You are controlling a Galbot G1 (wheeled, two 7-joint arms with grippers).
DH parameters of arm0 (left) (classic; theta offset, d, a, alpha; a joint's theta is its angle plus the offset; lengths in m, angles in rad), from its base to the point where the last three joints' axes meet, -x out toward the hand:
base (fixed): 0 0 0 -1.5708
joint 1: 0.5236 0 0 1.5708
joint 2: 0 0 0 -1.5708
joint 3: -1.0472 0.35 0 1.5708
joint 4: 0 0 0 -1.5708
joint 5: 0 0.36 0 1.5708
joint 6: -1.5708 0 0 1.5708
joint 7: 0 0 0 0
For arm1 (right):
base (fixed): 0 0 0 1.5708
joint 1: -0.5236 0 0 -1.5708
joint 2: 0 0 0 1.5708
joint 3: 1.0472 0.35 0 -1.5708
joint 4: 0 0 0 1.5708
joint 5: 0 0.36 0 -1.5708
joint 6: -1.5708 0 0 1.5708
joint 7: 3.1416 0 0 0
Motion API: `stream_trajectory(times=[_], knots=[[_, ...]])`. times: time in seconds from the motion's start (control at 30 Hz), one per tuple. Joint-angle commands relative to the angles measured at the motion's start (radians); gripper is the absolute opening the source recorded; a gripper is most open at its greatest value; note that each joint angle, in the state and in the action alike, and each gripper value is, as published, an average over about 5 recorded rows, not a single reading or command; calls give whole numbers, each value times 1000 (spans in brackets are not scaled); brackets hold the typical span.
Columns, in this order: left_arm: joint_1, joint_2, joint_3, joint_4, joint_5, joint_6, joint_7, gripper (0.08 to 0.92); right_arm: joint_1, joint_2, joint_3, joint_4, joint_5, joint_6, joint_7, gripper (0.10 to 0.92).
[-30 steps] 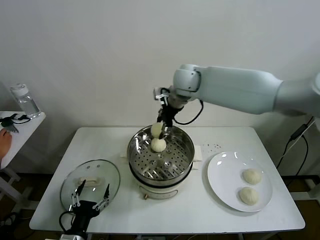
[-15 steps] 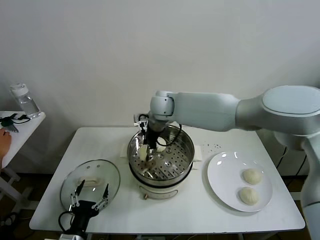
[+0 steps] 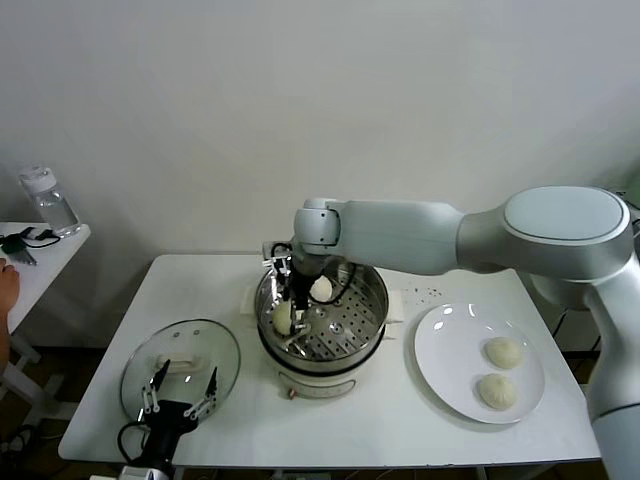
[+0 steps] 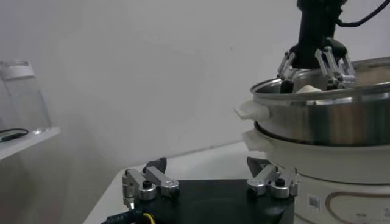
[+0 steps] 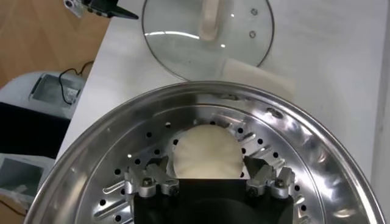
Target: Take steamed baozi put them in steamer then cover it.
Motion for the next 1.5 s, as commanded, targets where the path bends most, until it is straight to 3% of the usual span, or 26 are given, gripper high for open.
stream_trajectory(times=[0.03,0.33,0.7,1.1,1.5], knots=[[0,3,1,3,2,1,0,823,93,-90,0,68,-2,7,-32,823],[0,4,7,5,6,1,0,823,299,-438,-86,325,-34,51,-99,823],[-1,1,9,2,18,5,1,823,240,-852,-131,536,-283,69,-117,823],[22,-16,-6,-7,31,5,0,823,-224,-1028,129,465,-585,113,-135,823],[28,-30,-10,1,45,7,0,823,-504,-1028,360,343,-694,159,-154,823]])
